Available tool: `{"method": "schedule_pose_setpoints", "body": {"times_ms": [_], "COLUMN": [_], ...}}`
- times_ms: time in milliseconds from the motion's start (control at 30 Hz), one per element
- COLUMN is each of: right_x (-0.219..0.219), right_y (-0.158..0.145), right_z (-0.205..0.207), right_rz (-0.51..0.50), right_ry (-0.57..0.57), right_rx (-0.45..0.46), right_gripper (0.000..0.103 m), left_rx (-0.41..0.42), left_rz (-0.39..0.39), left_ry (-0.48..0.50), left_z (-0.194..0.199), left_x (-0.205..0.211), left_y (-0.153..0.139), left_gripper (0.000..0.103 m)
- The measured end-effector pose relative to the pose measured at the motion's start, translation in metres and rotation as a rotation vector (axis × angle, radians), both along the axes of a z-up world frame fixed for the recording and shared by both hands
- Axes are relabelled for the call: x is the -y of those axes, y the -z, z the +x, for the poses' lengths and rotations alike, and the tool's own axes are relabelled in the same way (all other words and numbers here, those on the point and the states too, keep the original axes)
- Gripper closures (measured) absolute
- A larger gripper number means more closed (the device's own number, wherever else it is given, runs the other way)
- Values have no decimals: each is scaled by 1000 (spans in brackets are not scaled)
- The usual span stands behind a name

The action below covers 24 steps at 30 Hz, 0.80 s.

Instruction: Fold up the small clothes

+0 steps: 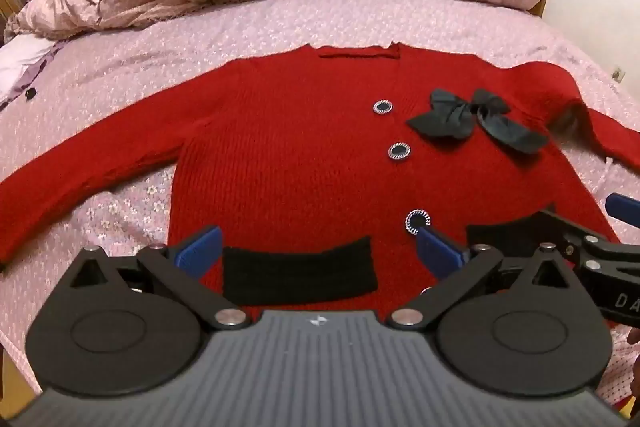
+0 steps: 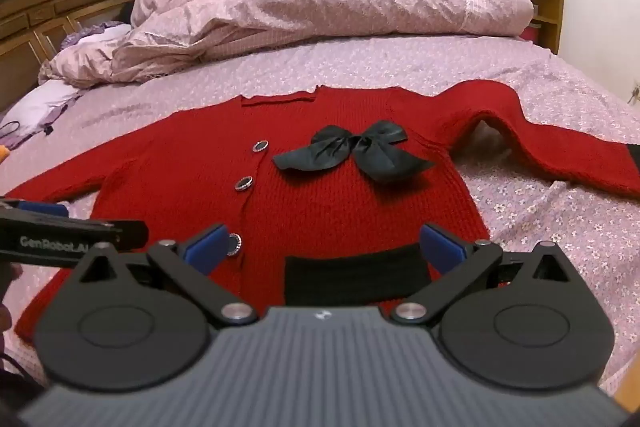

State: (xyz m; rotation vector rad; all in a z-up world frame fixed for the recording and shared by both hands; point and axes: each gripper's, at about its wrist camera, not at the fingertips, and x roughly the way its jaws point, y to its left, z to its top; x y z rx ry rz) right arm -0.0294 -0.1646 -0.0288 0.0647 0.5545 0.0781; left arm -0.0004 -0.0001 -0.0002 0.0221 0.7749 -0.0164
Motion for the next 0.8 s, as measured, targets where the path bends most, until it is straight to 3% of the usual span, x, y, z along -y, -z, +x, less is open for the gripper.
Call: {"method": "schedule_pose_setpoints", "body": {"times_ms": [367, 800], "right_x": [3, 2], "right_y": [3, 6], "right_z": [-1, 2], "right_rz": [23, 23], "right_ry": [16, 20], "right_rx": [-22, -44], "right_gripper": [0, 0], "left_rx": [-73, -86], "left_rz": [-38, -44], "left_ry": [-26, -37], "left_z": [5, 5], "left_x": [-9, -11], "left_y": [8, 10], "left_gripper": [0, 0]}}
